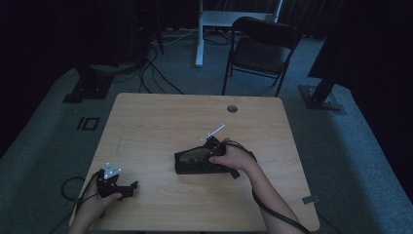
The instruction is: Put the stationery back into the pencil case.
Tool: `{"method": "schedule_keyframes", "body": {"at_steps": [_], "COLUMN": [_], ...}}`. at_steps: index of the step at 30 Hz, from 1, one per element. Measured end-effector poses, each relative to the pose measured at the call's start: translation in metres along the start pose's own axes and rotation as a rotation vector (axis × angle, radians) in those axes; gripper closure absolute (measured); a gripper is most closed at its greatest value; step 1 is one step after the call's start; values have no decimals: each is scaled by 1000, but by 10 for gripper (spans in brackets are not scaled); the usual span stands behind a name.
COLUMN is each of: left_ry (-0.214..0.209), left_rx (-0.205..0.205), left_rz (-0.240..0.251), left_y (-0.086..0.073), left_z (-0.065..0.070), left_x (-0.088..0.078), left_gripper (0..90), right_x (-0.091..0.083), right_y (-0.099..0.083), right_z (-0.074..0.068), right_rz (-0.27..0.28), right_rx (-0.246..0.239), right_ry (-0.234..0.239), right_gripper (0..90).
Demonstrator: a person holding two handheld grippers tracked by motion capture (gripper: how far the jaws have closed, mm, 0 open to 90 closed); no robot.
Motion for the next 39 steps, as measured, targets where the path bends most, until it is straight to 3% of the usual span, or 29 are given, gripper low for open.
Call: {"method": "schedule_keyframes", "body": {"at_steps": [7, 18, 20, 27, 33, 39], "left_ry": [0, 0, 0, 0, 0, 0], "left_rx": [0, 0, 0, 0, 0, 0], "left_rz": [0, 0, 0, 0, 0, 1], "left_y": [0, 0, 0, 0, 0, 0], "left_z": [0, 0, 0, 0, 0, 0], "left_x": [0, 0, 0, 0, 0, 0], "left_gripper": [21, 21, 20, 21, 21, 21], "right_x": [-1, -11, -14, -21, -28, -37], "right_y": [0, 2, 3, 5, 5, -1], "right_z": [2, 5, 6, 3, -2, -9], "right_rz": [3, 36, 54, 78, 129, 160], "right_rx": [19, 62, 98, 111, 50, 20], "right_ry": [8, 48, 60, 66, 38, 48], "right_gripper": [394, 337, 336, 332, 307, 307]}}
Point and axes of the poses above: each handheld gripper's, and its own axes: x roughly forward along the jaws, y roughly out of its top, z roughly to its right, the point moved 5 cm from there along x, roughly forward along the jaws, and after that the axes turned 3 degrees about x, right-handed, at the moved point
